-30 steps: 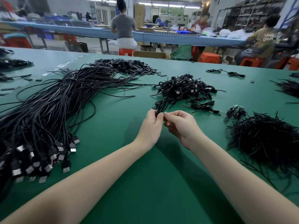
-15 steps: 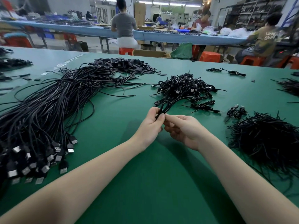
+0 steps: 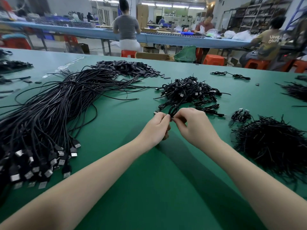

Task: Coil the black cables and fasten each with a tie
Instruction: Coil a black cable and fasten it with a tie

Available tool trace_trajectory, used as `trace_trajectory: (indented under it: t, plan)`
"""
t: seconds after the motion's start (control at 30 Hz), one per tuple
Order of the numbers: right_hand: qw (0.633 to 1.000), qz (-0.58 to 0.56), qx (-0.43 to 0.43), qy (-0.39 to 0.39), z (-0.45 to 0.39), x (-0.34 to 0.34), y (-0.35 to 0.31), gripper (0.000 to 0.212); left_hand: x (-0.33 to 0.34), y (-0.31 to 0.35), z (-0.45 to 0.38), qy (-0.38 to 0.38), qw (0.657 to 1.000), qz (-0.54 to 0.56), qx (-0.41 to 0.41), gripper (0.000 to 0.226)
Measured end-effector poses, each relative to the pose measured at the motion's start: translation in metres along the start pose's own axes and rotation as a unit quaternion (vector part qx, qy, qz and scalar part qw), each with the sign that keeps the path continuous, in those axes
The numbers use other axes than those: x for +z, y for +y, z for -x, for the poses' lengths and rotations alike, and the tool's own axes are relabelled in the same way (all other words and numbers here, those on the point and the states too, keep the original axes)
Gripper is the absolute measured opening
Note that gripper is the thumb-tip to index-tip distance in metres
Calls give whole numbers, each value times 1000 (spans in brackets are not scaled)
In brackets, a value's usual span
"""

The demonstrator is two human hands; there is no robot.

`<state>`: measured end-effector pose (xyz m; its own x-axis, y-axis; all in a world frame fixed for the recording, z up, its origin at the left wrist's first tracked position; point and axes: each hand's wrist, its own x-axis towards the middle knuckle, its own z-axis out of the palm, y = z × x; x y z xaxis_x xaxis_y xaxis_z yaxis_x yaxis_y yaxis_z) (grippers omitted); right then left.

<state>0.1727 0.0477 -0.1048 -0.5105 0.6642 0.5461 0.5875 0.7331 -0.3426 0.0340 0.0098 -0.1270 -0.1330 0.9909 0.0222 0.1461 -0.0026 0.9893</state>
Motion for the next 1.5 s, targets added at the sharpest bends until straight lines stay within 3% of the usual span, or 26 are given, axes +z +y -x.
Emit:
trace_trajectory:
  t: [0.1,0.17,0.23,0.27,0.33,0.4,0.47,0.5,0.6,0.67,0.77,0.87,1.0,1.03,1.13,1.17,1.23,1.3,1.37,1.5]
  plan:
    - [971,182,-153,34,-2,-8,-2,8,-2,13,2,-35,996,-67,-56,33]
    - [919,263,-290,46,-3,-17,-1,13,-13,27,4,-112,978,-29,-176,32]
    - [895,253,-367,18,-2,-24,1,19,-31,38,6,-211,947,-13,-241,42]
    - [906,223,-360,4,0,-28,0,18,-38,43,8,-244,941,-18,-236,51]
    - [959,111,-258,27,3,-31,-2,12,-46,50,6,-267,947,7,-176,57]
    - [991,-41,-100,75,5,-30,-2,11,-42,55,9,-245,966,55,-56,48]
    - [980,-186,57,54,4,-30,-3,18,-38,53,9,-177,976,-47,114,23]
    - [963,-245,110,29,4,-30,-4,17,-37,50,7,-145,963,-125,191,37]
    - [930,-324,170,-27,3,-29,-8,14,-35,45,7,-72,910,-290,289,71]
    - [932,-314,173,-44,1,-29,-8,14,-35,43,8,-38,876,-350,329,74]
    - [932,-318,169,-36,-2,-34,-9,13,-34,44,9,13,855,-368,364,57]
    - [934,-315,166,-25,-4,-36,-10,12,-37,42,7,45,891,-298,339,41]
    - [941,-290,173,-17,-5,-33,-8,14,-32,36,4,77,894,-304,320,19]
    - [952,-263,157,3,-5,-32,-8,13,-27,36,5,72,908,-284,300,16]
    - [989,-99,36,104,-3,-28,-12,8,-12,42,13,6,985,-101,136,15]
    - [991,-31,-24,128,-1,-27,-12,6,-9,44,14,-27,997,-19,66,20]
    - [973,104,-145,148,2,-26,-10,3,-9,51,16,-75,987,126,-62,22]
    - [940,190,-231,161,3,-25,-5,5,-15,55,16,-89,962,219,-137,24]
    - [938,197,-227,172,2,-24,-4,8,-19,57,13,-85,953,260,-133,21]
    - [987,20,-55,150,-3,-28,-9,6,-18,54,13,-99,979,179,-1,35]
